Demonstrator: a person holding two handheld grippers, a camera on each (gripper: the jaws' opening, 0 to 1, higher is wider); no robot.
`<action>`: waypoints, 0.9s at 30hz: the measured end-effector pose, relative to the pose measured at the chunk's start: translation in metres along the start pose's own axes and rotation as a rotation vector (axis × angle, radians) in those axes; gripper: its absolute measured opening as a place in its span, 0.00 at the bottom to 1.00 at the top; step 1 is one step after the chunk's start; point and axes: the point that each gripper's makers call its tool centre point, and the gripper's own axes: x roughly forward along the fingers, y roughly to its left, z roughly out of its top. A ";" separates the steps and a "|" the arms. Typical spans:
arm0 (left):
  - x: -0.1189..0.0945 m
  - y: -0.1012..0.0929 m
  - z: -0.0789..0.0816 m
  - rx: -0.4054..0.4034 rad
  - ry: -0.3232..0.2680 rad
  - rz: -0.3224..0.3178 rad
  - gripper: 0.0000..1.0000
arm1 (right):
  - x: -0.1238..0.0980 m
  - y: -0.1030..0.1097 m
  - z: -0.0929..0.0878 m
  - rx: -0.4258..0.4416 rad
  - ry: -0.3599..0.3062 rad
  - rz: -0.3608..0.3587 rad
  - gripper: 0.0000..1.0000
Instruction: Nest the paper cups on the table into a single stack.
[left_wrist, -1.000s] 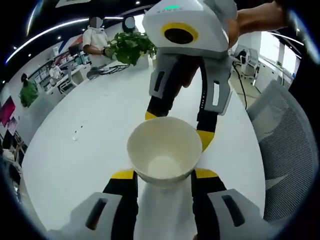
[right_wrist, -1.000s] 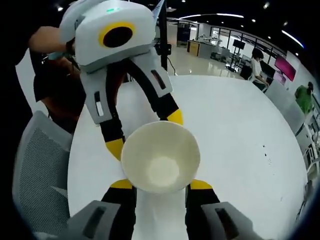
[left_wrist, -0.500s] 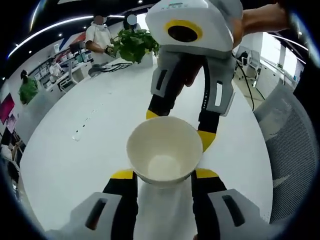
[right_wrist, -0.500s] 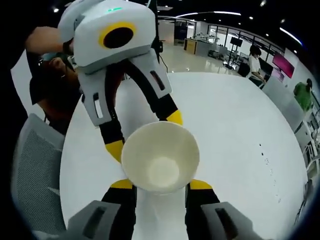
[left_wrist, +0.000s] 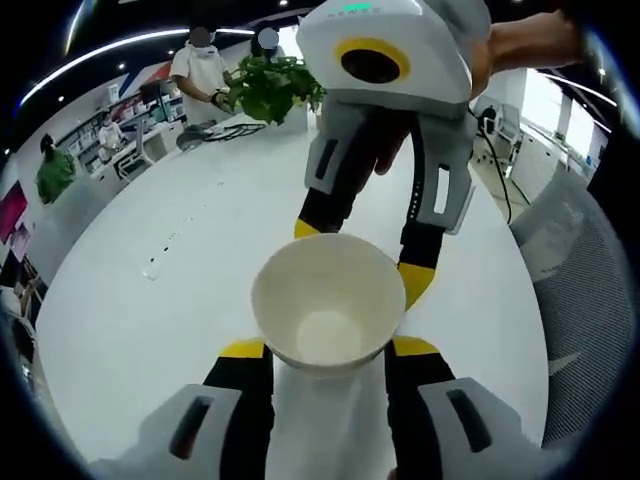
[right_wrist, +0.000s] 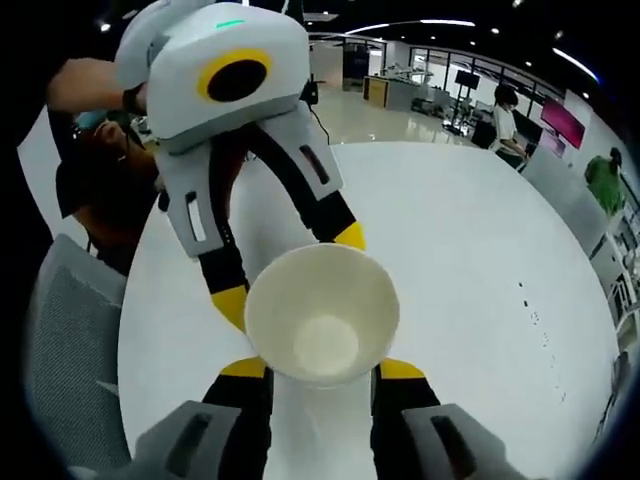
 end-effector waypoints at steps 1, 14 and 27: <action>0.000 0.000 0.000 0.000 0.000 0.001 0.47 | -0.001 0.000 0.002 0.007 -0.006 -0.003 0.37; -0.013 0.000 -0.008 -0.020 0.015 0.043 0.59 | -0.005 0.007 -0.005 0.057 -0.015 -0.043 0.52; -0.028 -0.003 -0.009 -0.075 -0.028 0.095 0.61 | -0.014 0.015 -0.008 0.087 -0.040 -0.093 0.61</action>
